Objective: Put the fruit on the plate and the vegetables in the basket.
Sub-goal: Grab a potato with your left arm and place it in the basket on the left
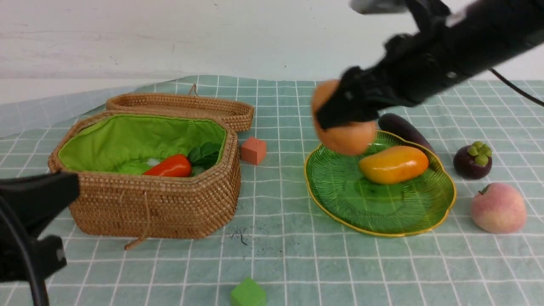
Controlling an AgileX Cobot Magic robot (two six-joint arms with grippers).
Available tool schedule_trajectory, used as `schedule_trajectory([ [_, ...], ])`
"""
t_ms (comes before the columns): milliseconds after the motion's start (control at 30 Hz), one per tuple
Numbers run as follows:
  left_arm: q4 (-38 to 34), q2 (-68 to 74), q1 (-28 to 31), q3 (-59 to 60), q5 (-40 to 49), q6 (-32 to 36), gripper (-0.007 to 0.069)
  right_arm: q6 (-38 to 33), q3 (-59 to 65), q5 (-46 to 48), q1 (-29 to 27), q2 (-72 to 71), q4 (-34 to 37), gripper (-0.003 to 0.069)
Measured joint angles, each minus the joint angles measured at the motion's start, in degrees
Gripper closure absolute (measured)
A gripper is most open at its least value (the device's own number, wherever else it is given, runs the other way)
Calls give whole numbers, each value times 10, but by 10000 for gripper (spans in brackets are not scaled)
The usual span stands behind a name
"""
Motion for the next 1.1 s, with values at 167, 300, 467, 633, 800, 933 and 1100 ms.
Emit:
schedule_trajectory([
  [167,25,0,0,0,27,-40,631,-97,-99,-60,74,95,94,72],
  [300,25,0,0,0,29,-18,631,-157,-169,-123,116,190,132,72],
  [467,18,0,0,0,35,-8,631,-177,-222,-192,130,271,141,72],
  [633,14,0,0,-1,36,-8,631,-181,-239,-240,131,317,142,72],
  [800,5,0,0,-1,24,-7,631,-181,-239,-251,131,341,140,45],
  [933,-3,0,0,-1,18,-2,629,-182,-239,-251,131,342,131,-13],
  [1100,-20,0,0,-1,1,18,628,-182,-243,-242,131,332,119,11],
])
